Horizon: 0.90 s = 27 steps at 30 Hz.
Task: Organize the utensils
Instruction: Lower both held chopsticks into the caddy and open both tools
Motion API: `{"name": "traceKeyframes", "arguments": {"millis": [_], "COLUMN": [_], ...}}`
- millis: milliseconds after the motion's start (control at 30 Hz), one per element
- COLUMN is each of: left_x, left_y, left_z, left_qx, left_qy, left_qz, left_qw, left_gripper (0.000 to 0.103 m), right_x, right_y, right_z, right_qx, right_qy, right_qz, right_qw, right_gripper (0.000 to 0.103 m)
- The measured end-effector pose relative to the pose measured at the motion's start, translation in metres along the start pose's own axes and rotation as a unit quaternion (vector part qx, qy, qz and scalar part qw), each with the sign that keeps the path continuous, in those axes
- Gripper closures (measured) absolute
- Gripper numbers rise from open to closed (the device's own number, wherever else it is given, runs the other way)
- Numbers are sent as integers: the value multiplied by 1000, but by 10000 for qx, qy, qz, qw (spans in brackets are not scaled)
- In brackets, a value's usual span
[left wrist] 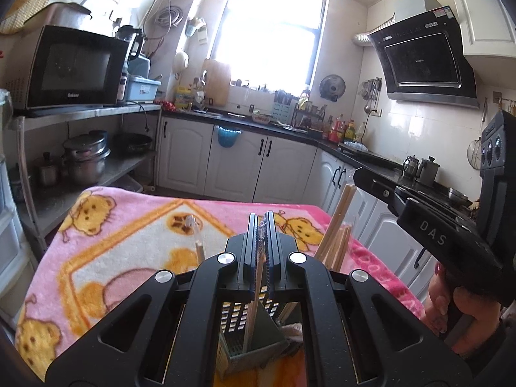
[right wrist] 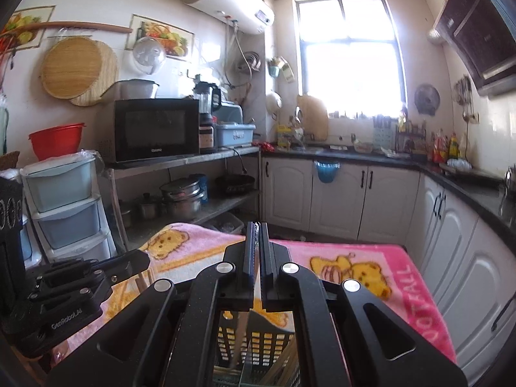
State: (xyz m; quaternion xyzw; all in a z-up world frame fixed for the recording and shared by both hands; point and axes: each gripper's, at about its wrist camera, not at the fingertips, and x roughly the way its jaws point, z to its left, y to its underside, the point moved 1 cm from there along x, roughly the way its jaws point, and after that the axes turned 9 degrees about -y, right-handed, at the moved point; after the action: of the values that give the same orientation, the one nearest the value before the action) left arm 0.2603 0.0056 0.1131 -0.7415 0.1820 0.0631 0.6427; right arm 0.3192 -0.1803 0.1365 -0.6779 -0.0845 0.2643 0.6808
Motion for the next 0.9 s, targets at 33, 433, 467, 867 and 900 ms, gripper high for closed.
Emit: {"name": "traceKeyframes", "arguments": {"millis": [33, 433, 467, 867, 900], "left_x": [0, -3, -3, -12, -13], "left_y": [2, 11, 11, 14, 14], "left_z": [0, 6, 6, 15, 15], "left_qx": [4, -97, -110, -238, -228], "left_qy": [-7, -60, -68, -97, -113], "left_qz": [12, 160, 168, 374, 385], "left_qw": [10000, 9998, 9998, 9990, 9989], "left_gripper": [101, 101, 101, 85, 82], "right_x": [0, -3, -3, -24, -26], "right_y": [2, 21, 22, 30, 31], "right_z": [0, -5, -5, -9, -9], "right_qx": [9, 126, 132, 181, 182], "right_qy": [-5, 59, 69, 2, 15], "right_qz": [22, 316, 328, 568, 587], "right_qw": [10000, 9994, 9994, 9982, 9981], "right_gripper": [100, 100, 100, 96, 94]}}
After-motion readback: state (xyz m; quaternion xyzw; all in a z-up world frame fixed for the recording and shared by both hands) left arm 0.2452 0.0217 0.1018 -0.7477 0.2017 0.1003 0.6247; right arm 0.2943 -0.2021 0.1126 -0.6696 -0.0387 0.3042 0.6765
